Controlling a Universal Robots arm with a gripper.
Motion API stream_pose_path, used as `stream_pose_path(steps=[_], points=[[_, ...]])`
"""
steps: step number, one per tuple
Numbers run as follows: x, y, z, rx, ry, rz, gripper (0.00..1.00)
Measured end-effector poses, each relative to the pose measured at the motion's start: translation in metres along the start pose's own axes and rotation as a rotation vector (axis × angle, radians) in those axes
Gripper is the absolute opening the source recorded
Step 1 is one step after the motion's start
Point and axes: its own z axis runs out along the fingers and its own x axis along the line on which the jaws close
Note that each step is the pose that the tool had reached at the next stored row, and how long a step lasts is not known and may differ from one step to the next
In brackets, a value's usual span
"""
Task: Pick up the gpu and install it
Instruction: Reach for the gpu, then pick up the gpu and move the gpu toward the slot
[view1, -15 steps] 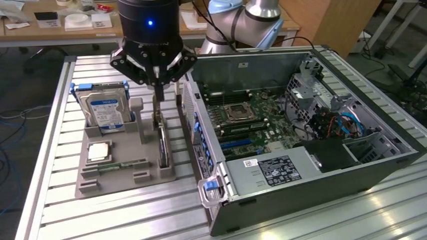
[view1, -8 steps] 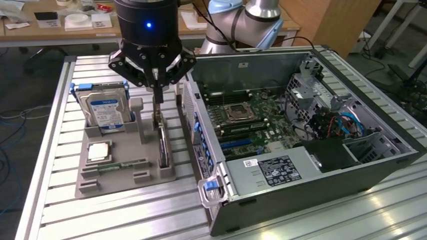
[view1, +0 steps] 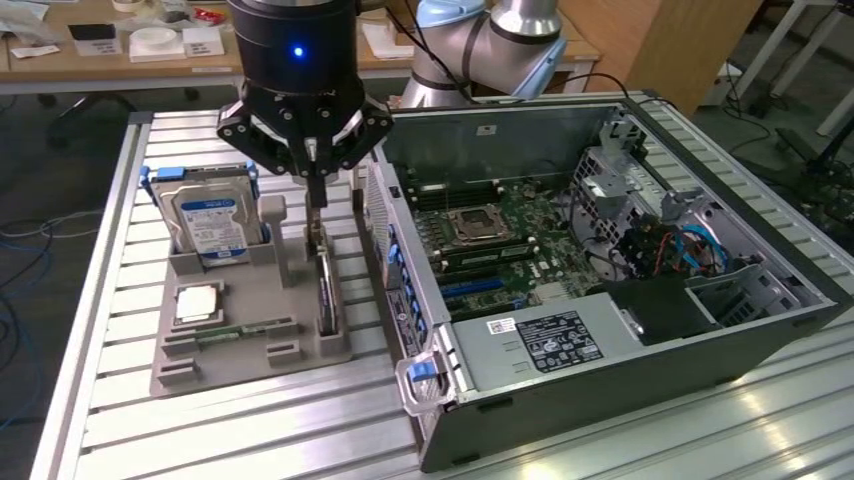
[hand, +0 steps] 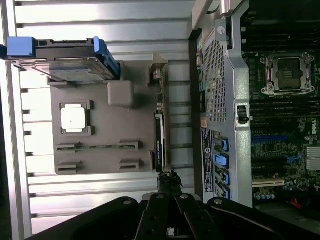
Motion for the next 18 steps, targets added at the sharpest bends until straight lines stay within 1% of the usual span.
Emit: stream_pose_path(steps=[18], points=[[-0.0001,-0.0008,0.0002,0.0002,0.0000,0.000,0.11]])
